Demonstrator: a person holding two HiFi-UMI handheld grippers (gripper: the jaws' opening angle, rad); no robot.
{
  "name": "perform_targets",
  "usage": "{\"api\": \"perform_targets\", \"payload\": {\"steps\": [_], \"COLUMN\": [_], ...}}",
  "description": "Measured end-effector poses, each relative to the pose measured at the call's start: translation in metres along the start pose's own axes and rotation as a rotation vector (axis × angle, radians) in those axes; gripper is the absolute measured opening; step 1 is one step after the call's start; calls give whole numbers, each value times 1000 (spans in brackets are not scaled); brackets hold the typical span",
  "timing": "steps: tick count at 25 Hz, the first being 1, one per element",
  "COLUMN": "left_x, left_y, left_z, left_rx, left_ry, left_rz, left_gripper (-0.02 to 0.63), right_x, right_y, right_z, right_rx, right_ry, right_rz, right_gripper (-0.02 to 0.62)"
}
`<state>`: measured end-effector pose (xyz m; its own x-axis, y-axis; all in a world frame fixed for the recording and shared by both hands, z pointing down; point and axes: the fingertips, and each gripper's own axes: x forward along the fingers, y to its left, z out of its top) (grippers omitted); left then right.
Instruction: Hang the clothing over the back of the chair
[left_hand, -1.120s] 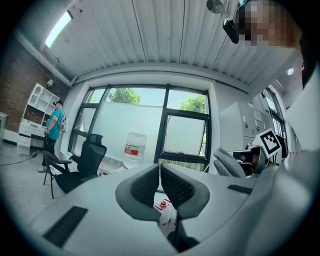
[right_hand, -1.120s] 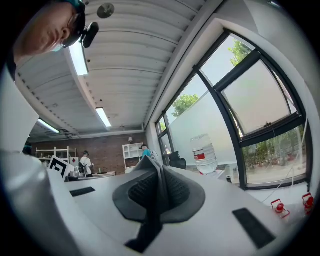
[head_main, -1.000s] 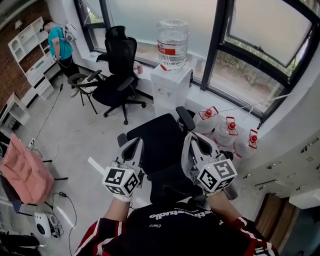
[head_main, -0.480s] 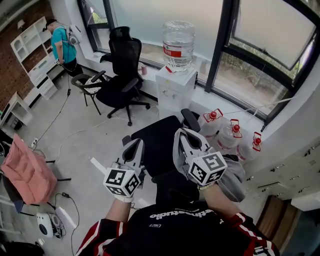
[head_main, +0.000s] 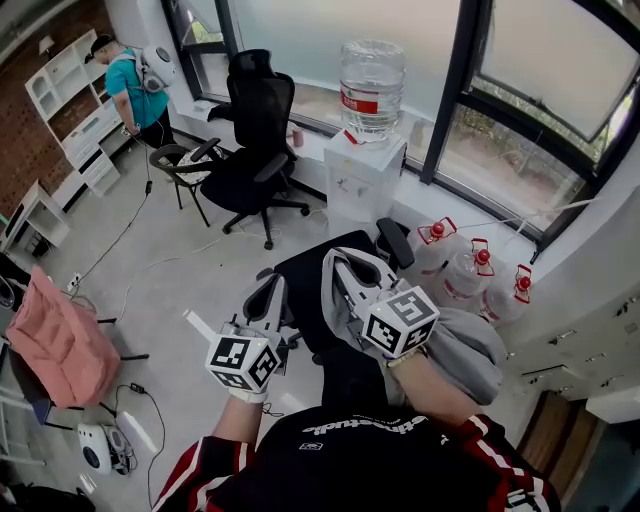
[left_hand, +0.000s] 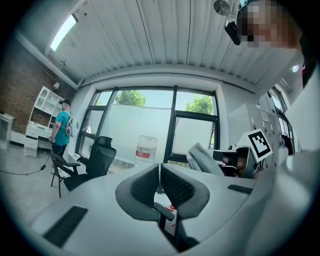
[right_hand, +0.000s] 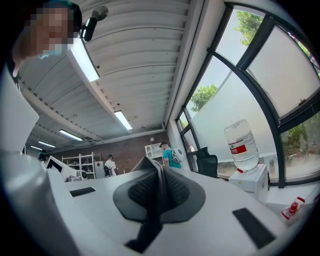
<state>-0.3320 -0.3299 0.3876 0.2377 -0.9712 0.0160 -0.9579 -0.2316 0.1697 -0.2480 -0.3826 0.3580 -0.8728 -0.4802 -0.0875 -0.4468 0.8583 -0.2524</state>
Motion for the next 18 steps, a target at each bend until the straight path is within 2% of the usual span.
{"api": "perform_targets", "payload": {"steps": [7,13,18], "left_x": [10,24,37], "left_y": [-1,-21,-44], "left_z": [-13,-22,-29], "left_rx": [-16,-23,-23], "left_ry": [11,20,25], "left_rz": [-56,-142,-172], "left_gripper": [31,31,31], "right_x": [-25,-53,-87], "right_y": [-27,-47,-68], "right_z": [-4,-2,2], "right_rx": [-4,-33,-40], "right_ry": [-5,7,20], "right_rz": [-105,-201,-256], "right_gripper": [17,18,17]}}
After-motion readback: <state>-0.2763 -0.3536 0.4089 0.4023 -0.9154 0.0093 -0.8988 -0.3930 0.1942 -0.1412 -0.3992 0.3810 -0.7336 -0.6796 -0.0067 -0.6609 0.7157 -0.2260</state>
